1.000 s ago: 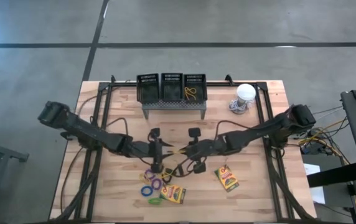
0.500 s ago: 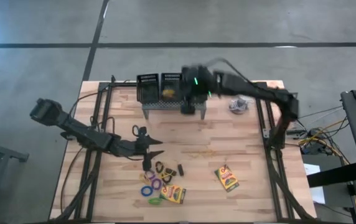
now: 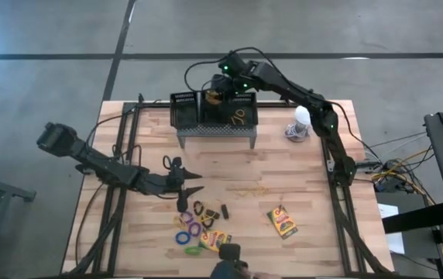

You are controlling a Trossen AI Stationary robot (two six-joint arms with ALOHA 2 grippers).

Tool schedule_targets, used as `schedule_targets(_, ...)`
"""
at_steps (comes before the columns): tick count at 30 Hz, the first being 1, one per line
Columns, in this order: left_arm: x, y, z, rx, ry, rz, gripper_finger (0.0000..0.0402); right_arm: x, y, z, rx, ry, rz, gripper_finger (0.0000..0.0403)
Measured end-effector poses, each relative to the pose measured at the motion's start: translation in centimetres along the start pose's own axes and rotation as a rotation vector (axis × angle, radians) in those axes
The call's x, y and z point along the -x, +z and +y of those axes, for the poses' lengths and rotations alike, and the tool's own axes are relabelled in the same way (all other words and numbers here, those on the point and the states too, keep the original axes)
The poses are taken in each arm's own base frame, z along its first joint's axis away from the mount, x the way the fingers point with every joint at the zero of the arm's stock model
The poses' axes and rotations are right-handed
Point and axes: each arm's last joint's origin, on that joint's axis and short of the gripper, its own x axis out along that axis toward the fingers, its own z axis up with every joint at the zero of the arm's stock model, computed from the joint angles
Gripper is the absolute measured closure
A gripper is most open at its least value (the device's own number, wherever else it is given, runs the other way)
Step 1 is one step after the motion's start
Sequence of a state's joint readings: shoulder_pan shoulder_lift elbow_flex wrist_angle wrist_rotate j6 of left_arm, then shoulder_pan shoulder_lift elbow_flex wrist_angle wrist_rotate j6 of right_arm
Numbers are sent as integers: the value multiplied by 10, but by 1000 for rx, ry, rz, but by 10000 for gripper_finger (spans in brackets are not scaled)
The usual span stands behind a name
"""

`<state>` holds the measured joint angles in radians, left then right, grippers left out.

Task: Pick & Place Office Desk Supplies
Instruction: Put the yellow crayon box into the middle black basket on the shelf

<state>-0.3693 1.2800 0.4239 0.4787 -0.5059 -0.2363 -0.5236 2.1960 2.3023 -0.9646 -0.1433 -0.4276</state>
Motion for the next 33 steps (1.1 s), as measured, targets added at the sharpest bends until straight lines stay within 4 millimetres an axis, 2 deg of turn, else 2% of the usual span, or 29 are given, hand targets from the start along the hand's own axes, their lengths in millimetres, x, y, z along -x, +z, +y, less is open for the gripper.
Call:
schedule_targets(13,0,-1,1,0,2,1,210,-4,-2,0,19,-9,7,340)
schedule_targets(26,0,-1,1,-1,3,3,210,-3,5,-7,54,-172,-18,254)
schedule_targets(33,0,-1,1,-1,3,4,210,-2,10,-9,96,-198,-70,225)
